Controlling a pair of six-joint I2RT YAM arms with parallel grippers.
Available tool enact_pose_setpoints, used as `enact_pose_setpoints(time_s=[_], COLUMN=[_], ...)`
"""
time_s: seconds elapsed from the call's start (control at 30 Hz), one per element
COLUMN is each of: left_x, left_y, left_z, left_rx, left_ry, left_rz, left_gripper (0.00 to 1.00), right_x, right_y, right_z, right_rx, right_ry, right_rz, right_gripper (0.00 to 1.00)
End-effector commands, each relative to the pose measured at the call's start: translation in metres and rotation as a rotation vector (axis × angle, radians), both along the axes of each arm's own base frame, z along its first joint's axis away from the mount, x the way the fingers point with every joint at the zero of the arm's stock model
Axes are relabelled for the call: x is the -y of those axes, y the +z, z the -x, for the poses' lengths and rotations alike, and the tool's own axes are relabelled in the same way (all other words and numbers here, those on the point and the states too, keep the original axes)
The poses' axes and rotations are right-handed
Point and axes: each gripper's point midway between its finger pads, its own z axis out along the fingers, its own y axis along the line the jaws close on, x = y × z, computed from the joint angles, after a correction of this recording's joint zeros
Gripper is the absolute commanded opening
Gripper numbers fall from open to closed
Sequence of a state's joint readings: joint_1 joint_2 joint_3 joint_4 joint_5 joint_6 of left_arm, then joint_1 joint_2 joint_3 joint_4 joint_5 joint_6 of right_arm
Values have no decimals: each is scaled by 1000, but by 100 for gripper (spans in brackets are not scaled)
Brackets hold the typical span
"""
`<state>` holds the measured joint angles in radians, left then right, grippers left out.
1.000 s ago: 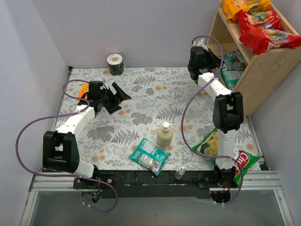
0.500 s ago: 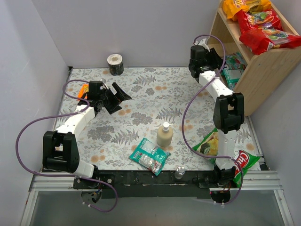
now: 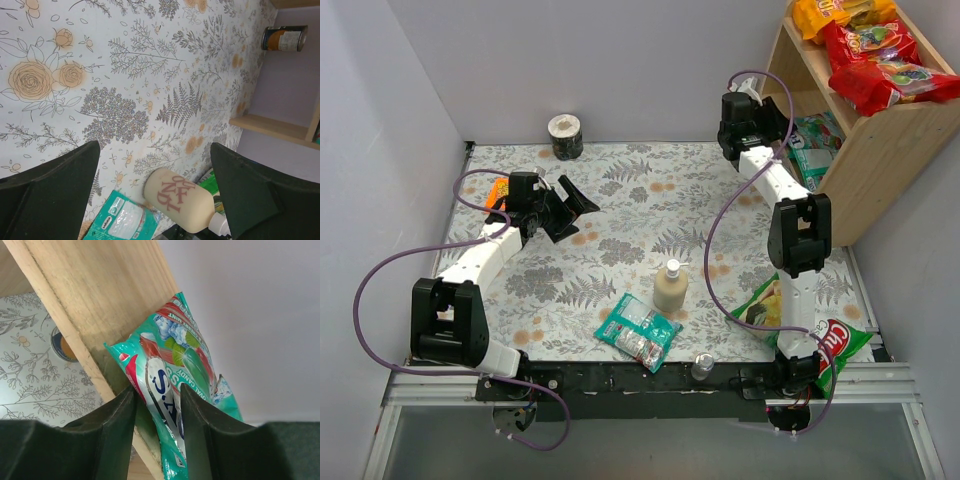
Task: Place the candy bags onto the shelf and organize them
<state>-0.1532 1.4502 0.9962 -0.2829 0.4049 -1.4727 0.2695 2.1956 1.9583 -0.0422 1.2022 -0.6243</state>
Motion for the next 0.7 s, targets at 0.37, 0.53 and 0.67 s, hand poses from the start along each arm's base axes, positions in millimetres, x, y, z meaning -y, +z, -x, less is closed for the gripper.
enact_pose_setpoints(time_s=[0.37,0.53,0.67], left_x=[4,4,3], left_y=[15,14,15], left_z=[0,0,-1], left_rx=[59,57,64], left_ry=[-39,-38,-37], left_rz=[-3,-6,-14], left_gripper=[98,98,98], right_x=[-63,-90,-142], right_y=[22,25,24], right_z=[-8,-2,-1], right_rx=[45,44,16], right_ry=[188,249,420], right_rz=[-109,-118,-201], right_gripper=[79,79,79])
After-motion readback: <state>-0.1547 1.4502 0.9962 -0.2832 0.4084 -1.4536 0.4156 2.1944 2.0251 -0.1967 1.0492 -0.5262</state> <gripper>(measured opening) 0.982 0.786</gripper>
